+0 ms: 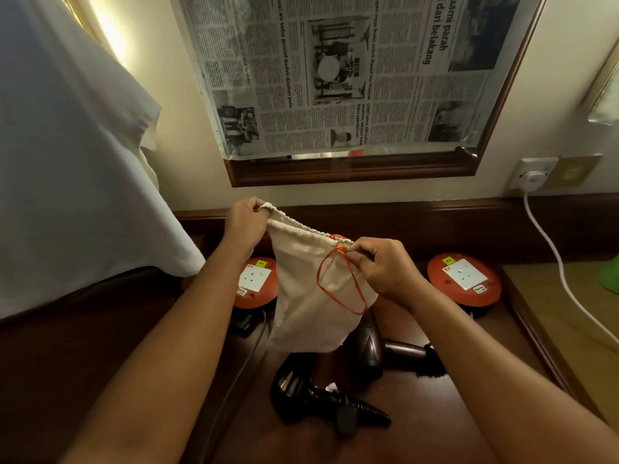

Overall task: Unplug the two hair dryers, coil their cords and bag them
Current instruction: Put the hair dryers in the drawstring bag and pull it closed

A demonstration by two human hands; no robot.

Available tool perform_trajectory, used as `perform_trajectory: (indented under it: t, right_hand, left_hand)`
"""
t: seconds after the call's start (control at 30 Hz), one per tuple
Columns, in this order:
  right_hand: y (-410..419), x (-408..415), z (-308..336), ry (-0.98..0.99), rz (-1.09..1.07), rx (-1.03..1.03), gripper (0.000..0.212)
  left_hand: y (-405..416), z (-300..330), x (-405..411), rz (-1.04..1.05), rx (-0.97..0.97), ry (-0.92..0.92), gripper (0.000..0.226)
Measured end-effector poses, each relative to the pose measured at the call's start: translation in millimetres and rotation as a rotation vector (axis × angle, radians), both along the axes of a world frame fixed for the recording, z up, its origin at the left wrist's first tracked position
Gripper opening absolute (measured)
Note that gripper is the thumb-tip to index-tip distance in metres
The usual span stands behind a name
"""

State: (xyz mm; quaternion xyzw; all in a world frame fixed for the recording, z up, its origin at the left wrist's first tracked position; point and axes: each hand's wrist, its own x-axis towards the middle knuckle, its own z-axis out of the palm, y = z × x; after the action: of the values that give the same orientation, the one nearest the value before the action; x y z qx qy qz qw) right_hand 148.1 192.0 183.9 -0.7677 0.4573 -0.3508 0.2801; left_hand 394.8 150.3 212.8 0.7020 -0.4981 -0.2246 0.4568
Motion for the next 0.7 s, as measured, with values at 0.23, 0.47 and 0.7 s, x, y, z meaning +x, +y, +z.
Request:
perform_trajectory:
  t: [0.23,0.47,0.7]
  right_hand:
    - [-3.2,5.2,0.2,-0.030,0.038,0.015,0.013]
    - [-8.6,2.2,2.2,0.076,0.035,0.059,0.012]
    - [-15.9,-22.6,9.0,0.289,0.076,0.079,0.010]
  left_hand:
    - [52.2,-2.2,-55.9,-0.499,-0.093,-0.412,0.041]
    - [51.5,-22.5,-62.7,-0.527,-0.062,-0.539,0.019]
    - [47.4,-12.6,-18.7,-0.456,-0.156,-0.516,0.010]
